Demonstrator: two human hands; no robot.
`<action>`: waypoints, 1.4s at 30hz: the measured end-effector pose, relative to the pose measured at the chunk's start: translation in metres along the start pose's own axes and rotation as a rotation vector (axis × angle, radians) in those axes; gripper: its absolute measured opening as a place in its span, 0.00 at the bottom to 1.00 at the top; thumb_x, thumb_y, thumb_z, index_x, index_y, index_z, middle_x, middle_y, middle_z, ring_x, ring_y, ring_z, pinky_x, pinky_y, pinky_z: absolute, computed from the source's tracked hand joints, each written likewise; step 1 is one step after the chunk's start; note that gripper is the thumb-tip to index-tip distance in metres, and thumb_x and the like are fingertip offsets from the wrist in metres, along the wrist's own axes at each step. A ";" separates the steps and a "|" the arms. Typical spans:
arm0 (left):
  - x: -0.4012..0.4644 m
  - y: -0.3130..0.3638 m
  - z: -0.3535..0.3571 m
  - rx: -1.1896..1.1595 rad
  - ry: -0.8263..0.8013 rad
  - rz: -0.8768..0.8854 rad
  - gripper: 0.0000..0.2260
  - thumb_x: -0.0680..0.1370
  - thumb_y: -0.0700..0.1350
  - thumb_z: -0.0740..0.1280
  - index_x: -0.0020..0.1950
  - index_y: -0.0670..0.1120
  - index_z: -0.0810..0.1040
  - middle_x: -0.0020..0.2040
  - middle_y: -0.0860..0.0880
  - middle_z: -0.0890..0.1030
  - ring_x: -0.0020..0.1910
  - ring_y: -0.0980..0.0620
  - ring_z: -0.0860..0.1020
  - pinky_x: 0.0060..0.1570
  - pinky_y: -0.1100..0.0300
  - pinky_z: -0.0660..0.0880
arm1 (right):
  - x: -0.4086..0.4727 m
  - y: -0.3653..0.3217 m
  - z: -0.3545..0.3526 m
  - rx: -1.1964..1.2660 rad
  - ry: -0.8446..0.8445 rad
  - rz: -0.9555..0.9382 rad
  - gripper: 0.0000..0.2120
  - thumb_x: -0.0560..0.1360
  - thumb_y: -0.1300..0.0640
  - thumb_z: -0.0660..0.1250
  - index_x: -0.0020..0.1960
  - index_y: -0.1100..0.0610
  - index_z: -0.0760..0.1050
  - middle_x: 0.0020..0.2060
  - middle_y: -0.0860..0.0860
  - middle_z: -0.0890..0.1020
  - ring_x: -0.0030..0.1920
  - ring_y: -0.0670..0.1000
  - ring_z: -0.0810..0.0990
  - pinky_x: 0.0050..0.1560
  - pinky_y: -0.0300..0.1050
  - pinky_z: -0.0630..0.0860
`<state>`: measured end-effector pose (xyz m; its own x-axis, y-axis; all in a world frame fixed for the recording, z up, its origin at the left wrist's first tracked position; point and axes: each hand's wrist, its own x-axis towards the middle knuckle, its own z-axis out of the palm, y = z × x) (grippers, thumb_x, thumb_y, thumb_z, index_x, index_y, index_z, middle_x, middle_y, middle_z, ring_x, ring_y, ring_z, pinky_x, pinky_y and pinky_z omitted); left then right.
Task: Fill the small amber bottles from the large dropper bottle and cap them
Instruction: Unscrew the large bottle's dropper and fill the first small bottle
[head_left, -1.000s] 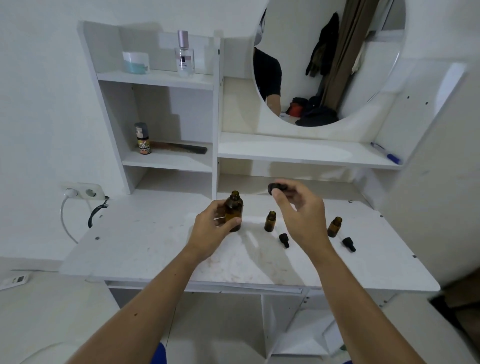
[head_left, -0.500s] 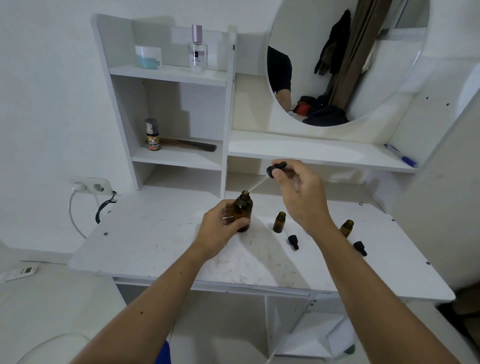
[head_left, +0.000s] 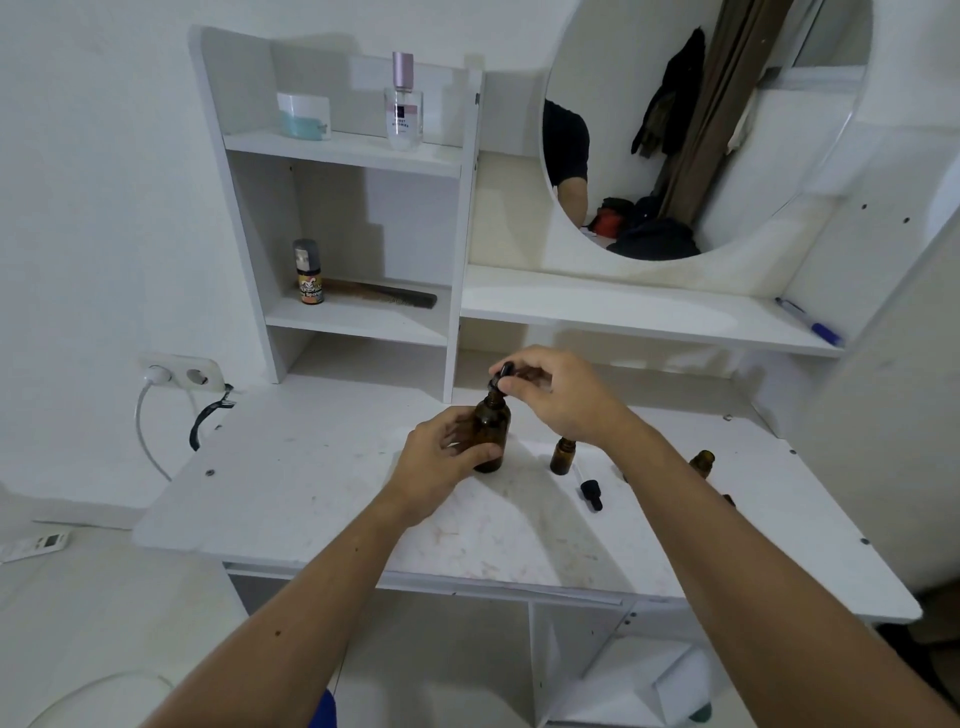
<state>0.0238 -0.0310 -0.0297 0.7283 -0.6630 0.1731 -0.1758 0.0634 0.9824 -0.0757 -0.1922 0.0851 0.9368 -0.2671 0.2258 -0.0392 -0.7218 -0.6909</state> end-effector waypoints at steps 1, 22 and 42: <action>0.000 0.000 -0.001 0.000 -0.008 0.002 0.20 0.74 0.39 0.79 0.65 0.46 0.82 0.56 0.51 0.87 0.59 0.53 0.84 0.66 0.51 0.79 | -0.001 0.002 0.002 -0.008 -0.015 0.005 0.08 0.82 0.56 0.71 0.60 0.53 0.85 0.55 0.46 0.88 0.57 0.46 0.85 0.65 0.46 0.80; 0.002 0.000 -0.005 -0.022 -0.051 -0.025 0.20 0.75 0.38 0.78 0.65 0.47 0.81 0.58 0.51 0.86 0.61 0.51 0.83 0.69 0.45 0.77 | -0.003 0.015 0.018 0.184 0.132 -0.005 0.05 0.81 0.55 0.74 0.56 0.52 0.86 0.49 0.45 0.89 0.53 0.44 0.86 0.60 0.40 0.81; 0.003 -0.001 -0.004 0.011 -0.032 -0.031 0.21 0.74 0.39 0.79 0.66 0.47 0.81 0.58 0.51 0.86 0.61 0.52 0.83 0.68 0.48 0.77 | 0.001 0.007 0.027 0.222 0.241 0.043 0.03 0.79 0.60 0.75 0.47 0.55 0.87 0.43 0.46 0.88 0.44 0.40 0.85 0.51 0.30 0.78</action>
<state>0.0282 -0.0301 -0.0297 0.7121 -0.6880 0.1400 -0.1608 0.0344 0.9864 -0.0653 -0.1804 0.0621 0.8255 -0.4571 0.3310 0.0246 -0.5568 -0.8303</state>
